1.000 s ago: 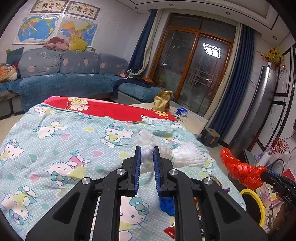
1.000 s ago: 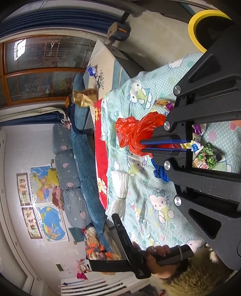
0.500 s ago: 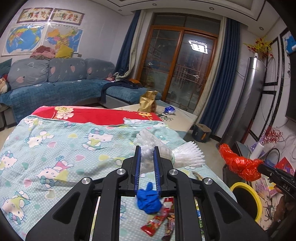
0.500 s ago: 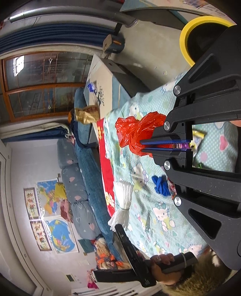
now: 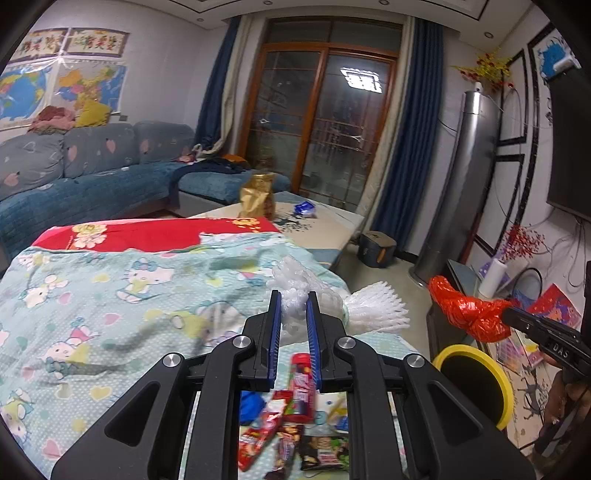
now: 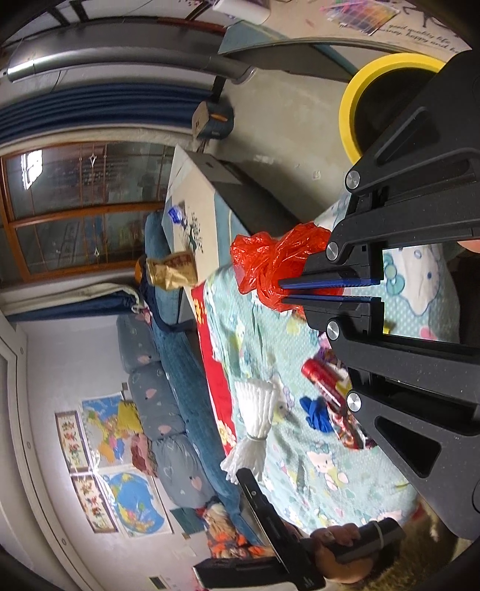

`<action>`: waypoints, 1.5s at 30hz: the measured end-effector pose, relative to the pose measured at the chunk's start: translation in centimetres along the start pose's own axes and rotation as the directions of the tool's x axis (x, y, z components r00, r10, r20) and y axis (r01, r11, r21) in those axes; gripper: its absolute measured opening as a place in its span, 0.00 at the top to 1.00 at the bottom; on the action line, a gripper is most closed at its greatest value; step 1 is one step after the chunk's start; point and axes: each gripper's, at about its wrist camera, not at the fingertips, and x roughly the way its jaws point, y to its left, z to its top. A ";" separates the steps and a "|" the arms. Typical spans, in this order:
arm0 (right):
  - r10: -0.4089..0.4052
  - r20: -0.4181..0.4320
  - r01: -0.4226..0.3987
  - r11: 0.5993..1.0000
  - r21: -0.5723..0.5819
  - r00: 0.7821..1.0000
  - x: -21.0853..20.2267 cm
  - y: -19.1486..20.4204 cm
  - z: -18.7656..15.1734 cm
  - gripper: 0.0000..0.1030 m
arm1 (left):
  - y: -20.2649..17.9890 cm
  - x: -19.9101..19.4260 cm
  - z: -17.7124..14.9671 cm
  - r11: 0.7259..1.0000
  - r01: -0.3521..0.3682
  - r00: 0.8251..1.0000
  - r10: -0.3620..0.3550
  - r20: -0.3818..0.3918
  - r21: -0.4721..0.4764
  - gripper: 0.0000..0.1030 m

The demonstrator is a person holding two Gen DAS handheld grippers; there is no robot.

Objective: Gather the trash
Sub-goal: 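Carry the white tassel and red bag in both tools over the yellow bin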

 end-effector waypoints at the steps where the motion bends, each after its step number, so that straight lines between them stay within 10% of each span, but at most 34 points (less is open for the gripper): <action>1: -0.006 0.001 0.006 1.000 0.005 1.000 -0.1 -0.4 0.0 0.99 | -0.4 0.1 0.0 1.000 0.003 1.000 -0.003 -0.002 0.006 0.87; 23: -0.127 0.031 0.122 0.983 0.137 0.991 -3.4 -6.8 -0.7 0.99 | -9.3 3.5 -2.1 0.979 0.132 0.989 -0.120 -0.081 0.155 0.87; 45: -0.270 -0.077 0.280 0.905 0.321 0.960 -5.3 -15.7 -5.1 0.99 | -20.7 7.1 -7.2 0.901 0.288 0.951 -0.229 -0.207 0.326 0.87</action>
